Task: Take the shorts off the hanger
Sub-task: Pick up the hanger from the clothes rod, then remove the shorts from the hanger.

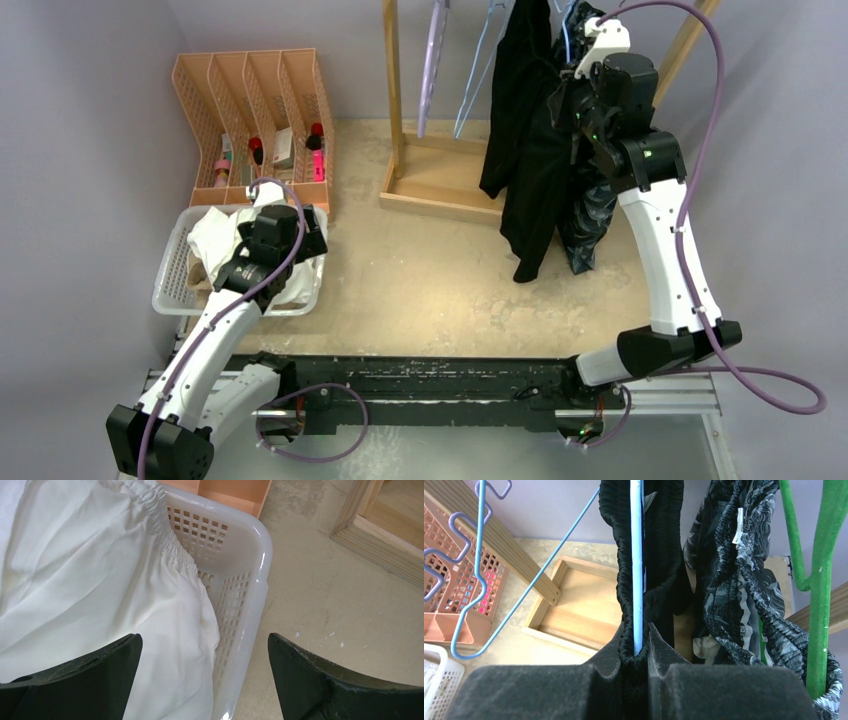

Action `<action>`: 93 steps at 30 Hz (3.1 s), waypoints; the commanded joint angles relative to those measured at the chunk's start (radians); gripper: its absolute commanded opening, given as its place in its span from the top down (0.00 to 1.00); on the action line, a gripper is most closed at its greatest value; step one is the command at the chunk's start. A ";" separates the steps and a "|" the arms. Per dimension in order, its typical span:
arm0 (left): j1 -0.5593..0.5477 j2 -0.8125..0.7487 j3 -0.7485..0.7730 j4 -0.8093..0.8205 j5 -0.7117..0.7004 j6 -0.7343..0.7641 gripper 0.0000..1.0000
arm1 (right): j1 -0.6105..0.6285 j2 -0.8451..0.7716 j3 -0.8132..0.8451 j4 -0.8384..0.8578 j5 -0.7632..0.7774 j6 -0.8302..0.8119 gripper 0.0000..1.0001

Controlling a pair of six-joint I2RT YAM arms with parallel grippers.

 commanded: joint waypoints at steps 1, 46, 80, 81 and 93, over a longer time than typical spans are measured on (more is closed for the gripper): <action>-0.003 0.001 0.048 0.021 0.000 0.022 0.05 | 0.002 -0.045 0.007 0.140 -0.027 -0.007 1.00; -0.003 -0.021 0.047 0.024 0.054 0.030 0.00 | 0.002 -0.689 -0.928 0.004 -0.789 0.301 1.00; -0.031 -0.046 0.031 0.106 0.673 -0.446 0.16 | 0.584 -0.547 -0.970 0.256 -0.580 0.361 1.00; -0.030 -0.059 0.024 0.091 0.661 -0.444 0.17 | 0.589 -0.539 -0.972 0.254 -0.563 0.361 1.00; -0.037 0.045 0.038 0.117 0.867 -0.327 0.24 | 0.604 -0.506 -1.027 0.341 -0.490 0.389 1.00</action>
